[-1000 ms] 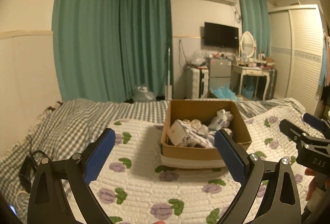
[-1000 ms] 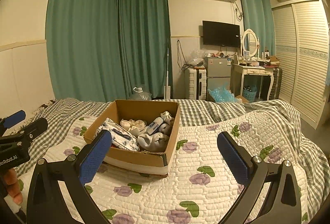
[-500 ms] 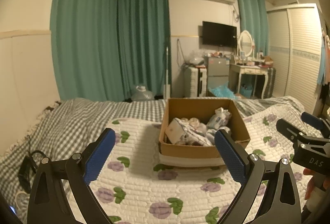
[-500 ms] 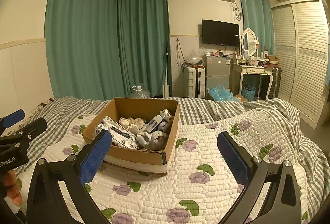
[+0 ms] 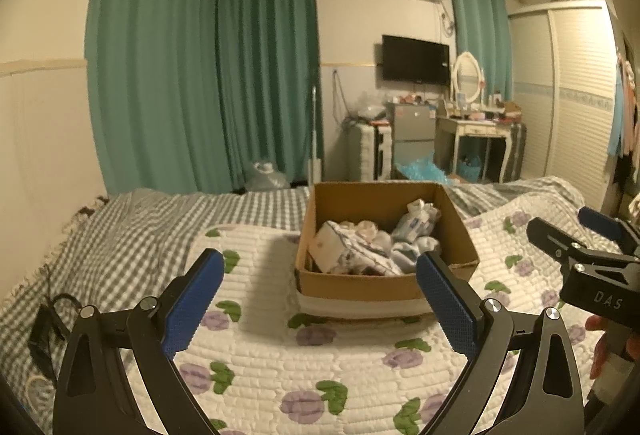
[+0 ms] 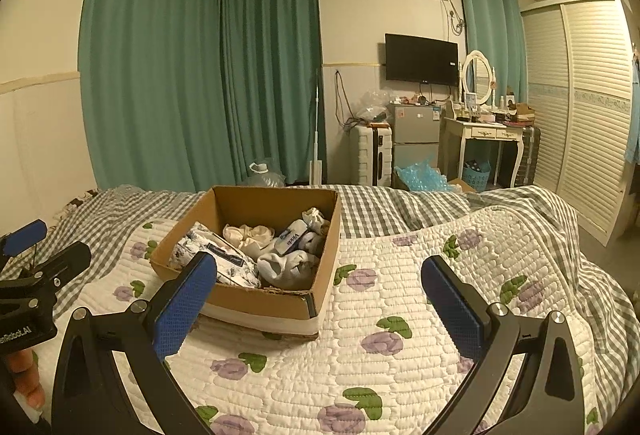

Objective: Organize soft objects

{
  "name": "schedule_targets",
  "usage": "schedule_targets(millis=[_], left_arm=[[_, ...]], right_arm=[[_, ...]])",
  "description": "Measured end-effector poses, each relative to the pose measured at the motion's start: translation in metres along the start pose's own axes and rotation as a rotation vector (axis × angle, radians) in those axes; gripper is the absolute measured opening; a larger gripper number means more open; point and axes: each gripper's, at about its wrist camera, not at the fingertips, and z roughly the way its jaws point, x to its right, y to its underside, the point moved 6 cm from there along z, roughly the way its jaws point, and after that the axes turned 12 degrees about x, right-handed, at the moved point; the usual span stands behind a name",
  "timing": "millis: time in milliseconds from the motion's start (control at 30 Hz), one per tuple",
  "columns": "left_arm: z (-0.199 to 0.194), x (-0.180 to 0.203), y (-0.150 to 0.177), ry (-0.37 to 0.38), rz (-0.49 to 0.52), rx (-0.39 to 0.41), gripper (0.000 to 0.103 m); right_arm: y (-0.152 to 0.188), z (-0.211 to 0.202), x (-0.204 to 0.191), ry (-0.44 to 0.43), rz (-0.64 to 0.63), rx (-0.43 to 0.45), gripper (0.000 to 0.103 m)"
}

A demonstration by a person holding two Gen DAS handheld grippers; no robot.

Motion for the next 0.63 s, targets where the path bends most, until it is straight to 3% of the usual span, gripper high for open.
schedule_targets(millis=[633], left_arm=[[0.016, -0.004, 0.009, 0.004, -0.003, -0.031, 0.098]], right_arm=[[0.008, 0.017, -0.006, -0.003, -0.014, -0.015, 0.103]])
